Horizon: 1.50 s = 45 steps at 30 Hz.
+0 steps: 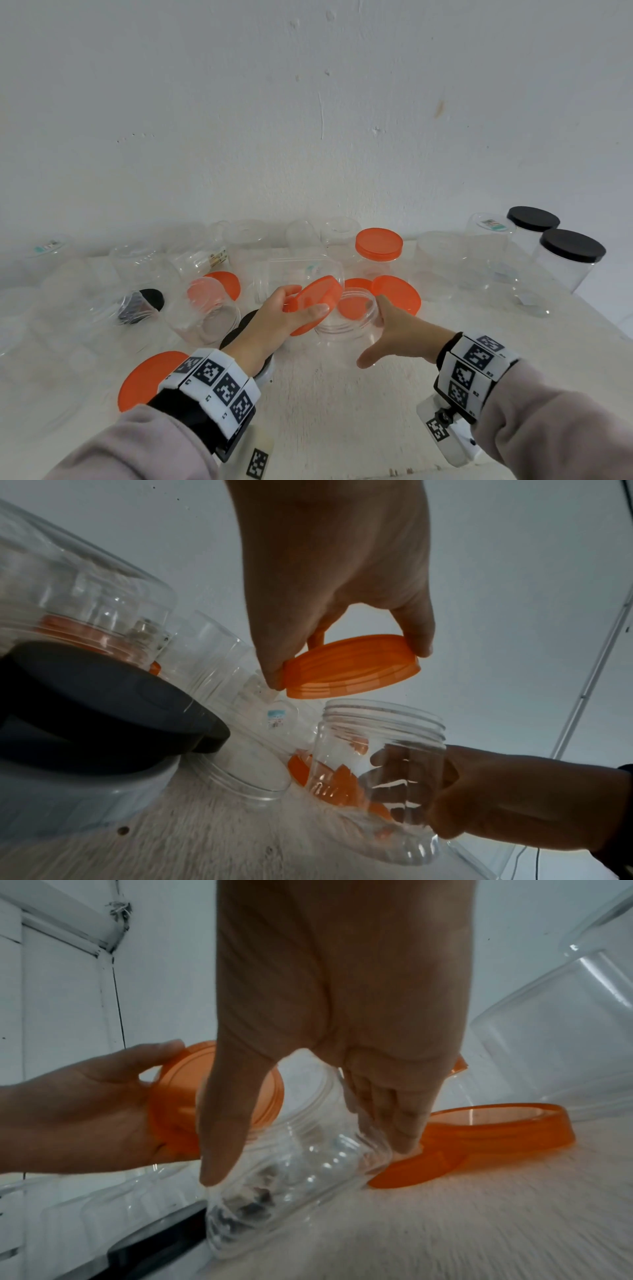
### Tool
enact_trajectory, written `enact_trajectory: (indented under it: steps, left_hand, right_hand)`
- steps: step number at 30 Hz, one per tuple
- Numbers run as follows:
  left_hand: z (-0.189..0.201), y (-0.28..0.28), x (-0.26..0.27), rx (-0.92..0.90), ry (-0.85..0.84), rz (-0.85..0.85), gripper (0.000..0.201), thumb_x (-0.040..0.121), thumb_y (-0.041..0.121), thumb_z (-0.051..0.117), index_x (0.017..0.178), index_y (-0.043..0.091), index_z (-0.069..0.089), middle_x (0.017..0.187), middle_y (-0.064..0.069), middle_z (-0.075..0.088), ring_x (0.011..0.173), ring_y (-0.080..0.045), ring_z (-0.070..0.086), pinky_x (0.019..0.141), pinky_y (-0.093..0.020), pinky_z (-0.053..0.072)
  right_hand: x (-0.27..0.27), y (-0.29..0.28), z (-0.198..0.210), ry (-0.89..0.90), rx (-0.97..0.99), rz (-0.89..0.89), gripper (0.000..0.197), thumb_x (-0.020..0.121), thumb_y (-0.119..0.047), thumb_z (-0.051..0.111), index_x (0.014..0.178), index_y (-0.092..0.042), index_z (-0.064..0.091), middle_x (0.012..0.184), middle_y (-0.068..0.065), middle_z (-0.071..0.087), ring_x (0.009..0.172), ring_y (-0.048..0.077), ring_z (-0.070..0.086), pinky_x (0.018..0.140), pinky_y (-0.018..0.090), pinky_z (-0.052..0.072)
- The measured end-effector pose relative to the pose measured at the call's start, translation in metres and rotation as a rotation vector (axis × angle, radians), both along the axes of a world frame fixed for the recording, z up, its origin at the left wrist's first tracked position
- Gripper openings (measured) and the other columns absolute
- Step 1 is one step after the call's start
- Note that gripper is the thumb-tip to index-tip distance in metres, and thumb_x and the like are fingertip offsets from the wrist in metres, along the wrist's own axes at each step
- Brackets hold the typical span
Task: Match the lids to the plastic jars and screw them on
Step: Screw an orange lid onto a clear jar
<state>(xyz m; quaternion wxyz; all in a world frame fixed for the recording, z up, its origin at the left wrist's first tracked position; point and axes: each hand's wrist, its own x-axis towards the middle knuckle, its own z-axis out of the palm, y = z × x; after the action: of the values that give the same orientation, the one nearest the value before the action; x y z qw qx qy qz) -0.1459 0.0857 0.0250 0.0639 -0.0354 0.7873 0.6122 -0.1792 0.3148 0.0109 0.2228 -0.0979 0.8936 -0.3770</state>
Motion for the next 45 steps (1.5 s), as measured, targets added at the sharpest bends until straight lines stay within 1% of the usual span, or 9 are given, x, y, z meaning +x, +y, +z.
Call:
enact_trajectory:
  steps: [6,13,19,22,24,29,34,41,45]
  left_hand:
    - [-0.003,0.008,0.0,-0.039,0.018,-0.051,0.099,0.048,0.064,0.078,0.133,0.031,0.039,0.129,0.009,0.05,0.116,-0.011,0.052,0.095,-0.029,0.046]
    - [-0.002,0.025,0.008,-0.162,0.1,-0.13,0.079,0.059,0.052,0.079,0.125,0.034,0.04,0.115,0.019,0.045,0.102,0.0,0.05,0.065,-0.006,0.044]
    - [-0.008,0.041,0.009,-0.39,0.15,-0.227,0.099,0.063,0.056,0.079,0.143,0.025,0.029,0.136,0.012,0.028,0.121,-0.005,0.034,0.096,-0.022,0.034]
    - [-0.013,0.051,0.009,-0.48,0.185,-0.269,0.102,0.065,0.056,0.08,0.145,0.025,0.026,0.144,0.011,0.022,0.132,-0.009,0.028,0.107,-0.029,0.031]
    - [-0.015,0.057,0.008,-0.51,0.195,-0.275,0.103,0.065,0.056,0.08,0.146,0.024,0.025,0.149,0.01,0.017,0.136,-0.011,0.023,0.112,-0.034,0.029]
    - [-0.02,0.059,0.006,-0.503,0.203,-0.268,0.104,0.066,0.055,0.08,0.147,0.025,0.022,0.149,0.012,0.015,0.136,-0.01,0.023,0.11,-0.029,0.029]
    - [-0.026,0.056,0.009,-0.492,0.202,-0.271,0.108,0.065,0.056,0.08,0.148,0.027,0.016,0.149,0.014,0.013,0.131,-0.007,0.025,0.1,-0.021,0.027]
    - [-0.027,0.043,0.006,-0.302,0.059,-0.308,0.125,0.061,0.041,0.088,0.142,0.045,-0.008,0.143,0.021,0.01,0.128,-0.003,0.02,0.103,-0.026,0.026]
    - [-0.032,0.032,0.004,-0.208,-0.114,-0.34,0.13,0.068,0.021,0.086,0.149,0.031,-0.015,0.15,0.01,0.015,0.123,-0.003,0.021,0.1,-0.023,0.021]
  right_hand:
    - [0.003,0.004,-0.013,-0.029,0.029,0.071,0.11,0.056,-0.027,0.092,0.14,-0.023,0.021,0.129,-0.01,0.042,0.121,0.013,0.041,0.101,0.026,0.036]
    - [0.007,0.019,-0.017,-0.091,-0.008,0.095,0.109,0.065,-0.025,0.088,0.146,-0.03,0.015,0.147,-0.004,0.034,0.135,0.017,0.034,0.11,0.034,0.032]
    - [0.009,0.024,-0.019,-0.117,-0.087,0.098,0.089,0.071,-0.019,0.085,0.135,-0.034,0.024,0.132,-0.019,0.043,0.133,0.011,0.037,0.102,0.025,0.035]
    - [0.011,0.024,-0.02,-0.093,-0.095,0.105,0.101,0.072,-0.021,0.085,0.147,-0.032,0.018,0.143,-0.015,0.039,0.134,0.014,0.036,0.109,0.032,0.034]
    - [0.011,0.024,-0.021,-0.079,-0.103,0.102,0.103,0.072,-0.022,0.085,0.149,-0.032,0.016,0.144,-0.014,0.039,0.134,0.014,0.037,0.108,0.029,0.034]
    - [0.011,0.028,-0.024,-0.087,-0.081,0.092,0.101,0.072,-0.028,0.084,0.148,-0.032,0.018,0.143,-0.013,0.04,0.133,0.015,0.038,0.107,0.029,0.035]
    - [0.01,0.028,-0.026,-0.093,-0.027,0.088,0.097,0.069,-0.035,0.085,0.144,-0.031,0.024,0.145,-0.012,0.039,0.137,0.02,0.036,0.111,0.046,0.034]
    - [0.001,0.034,0.005,-0.066,0.138,0.164,0.124,0.063,-0.038,0.088,0.149,-0.042,-0.002,0.157,-0.009,0.019,0.141,0.016,0.024,0.113,0.034,0.024]
    - [-0.004,0.022,0.036,0.036,0.175,0.247,0.122,0.063,-0.037,0.087,0.147,-0.047,-0.001,0.157,-0.014,0.013,0.142,0.014,0.021,0.111,0.033,0.028]
